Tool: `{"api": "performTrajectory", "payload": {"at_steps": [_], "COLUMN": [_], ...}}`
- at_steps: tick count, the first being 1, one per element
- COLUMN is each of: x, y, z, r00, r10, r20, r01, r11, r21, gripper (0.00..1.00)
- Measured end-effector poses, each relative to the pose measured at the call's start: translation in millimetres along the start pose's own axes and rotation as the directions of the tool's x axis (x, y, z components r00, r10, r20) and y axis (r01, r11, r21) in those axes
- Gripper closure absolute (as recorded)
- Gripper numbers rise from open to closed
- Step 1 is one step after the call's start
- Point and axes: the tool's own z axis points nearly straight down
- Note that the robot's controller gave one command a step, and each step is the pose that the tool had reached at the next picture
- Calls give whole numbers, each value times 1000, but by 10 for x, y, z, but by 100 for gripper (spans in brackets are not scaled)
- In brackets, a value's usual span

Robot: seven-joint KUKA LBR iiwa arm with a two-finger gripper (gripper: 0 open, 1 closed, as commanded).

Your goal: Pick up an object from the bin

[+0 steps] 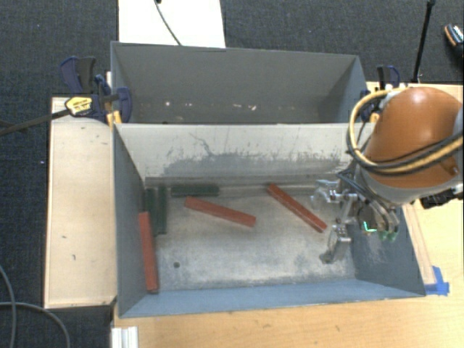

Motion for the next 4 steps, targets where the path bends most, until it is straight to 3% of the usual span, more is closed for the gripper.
{"api": "performTrajectory", "payload": {"at_steps": [1, 2, 3, 4], "x": [-518, -900, -1030, -1028], "y": [226, 583, 1195, 1147], "z": [595, 1585, 1536, 1537], "r00": [1000, 995, 995, 995], "r10": [4, 98, 99, 103], "r20": [6, 3, 11, 9], "r01": [-4, -98, -99, -103], "r11": [1000, 995, 995, 995], "r21": [-2, -2, -5, -2], "gripper": [0, 0, 0, 100]}}
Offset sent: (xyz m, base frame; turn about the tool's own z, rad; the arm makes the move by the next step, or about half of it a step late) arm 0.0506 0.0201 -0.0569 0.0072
